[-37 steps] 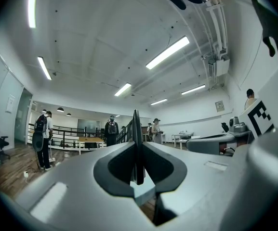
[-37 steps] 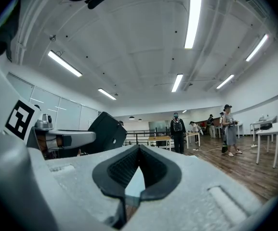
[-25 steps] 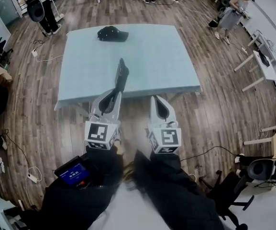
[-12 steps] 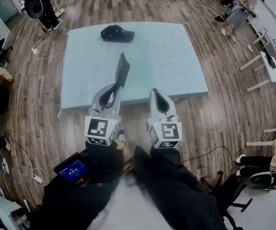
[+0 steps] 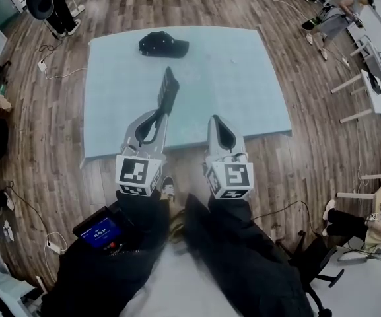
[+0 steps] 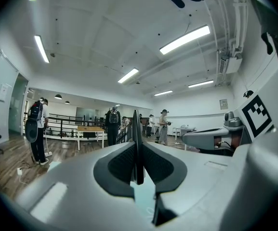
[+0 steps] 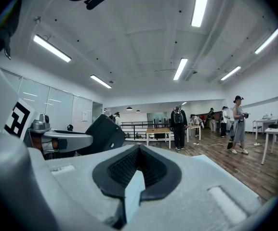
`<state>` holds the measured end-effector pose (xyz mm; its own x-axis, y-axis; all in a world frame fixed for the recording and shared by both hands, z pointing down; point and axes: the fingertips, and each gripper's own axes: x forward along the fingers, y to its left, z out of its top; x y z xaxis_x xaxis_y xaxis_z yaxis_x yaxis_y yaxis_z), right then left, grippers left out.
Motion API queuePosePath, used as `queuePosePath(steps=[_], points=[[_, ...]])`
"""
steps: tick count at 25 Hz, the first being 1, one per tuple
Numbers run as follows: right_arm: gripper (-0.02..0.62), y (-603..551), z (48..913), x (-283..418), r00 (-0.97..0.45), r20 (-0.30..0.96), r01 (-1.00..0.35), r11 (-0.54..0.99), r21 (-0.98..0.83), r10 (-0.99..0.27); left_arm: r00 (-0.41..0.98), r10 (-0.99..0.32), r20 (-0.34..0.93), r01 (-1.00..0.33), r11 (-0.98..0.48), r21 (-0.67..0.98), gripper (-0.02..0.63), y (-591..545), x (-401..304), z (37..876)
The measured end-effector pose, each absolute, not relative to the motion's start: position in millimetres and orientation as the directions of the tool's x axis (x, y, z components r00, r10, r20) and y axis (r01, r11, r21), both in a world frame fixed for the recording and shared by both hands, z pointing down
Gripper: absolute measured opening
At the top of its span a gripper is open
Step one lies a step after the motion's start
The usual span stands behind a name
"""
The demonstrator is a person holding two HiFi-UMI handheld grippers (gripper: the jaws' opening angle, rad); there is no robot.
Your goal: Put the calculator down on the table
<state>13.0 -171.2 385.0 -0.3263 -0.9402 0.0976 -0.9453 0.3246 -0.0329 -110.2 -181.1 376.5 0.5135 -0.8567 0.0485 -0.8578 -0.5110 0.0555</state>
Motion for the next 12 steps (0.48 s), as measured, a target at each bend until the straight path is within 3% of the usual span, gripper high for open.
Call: queuePosePath(steps=[12], points=[[0.0, -201, 391, 20, -0.354, 0.13, -0.935, 0.347, -0.074, -0.926, 0.492, -0.868, 0.071, -0.87, -0.487, 0.073, 0.044, -210, -109, 382]])
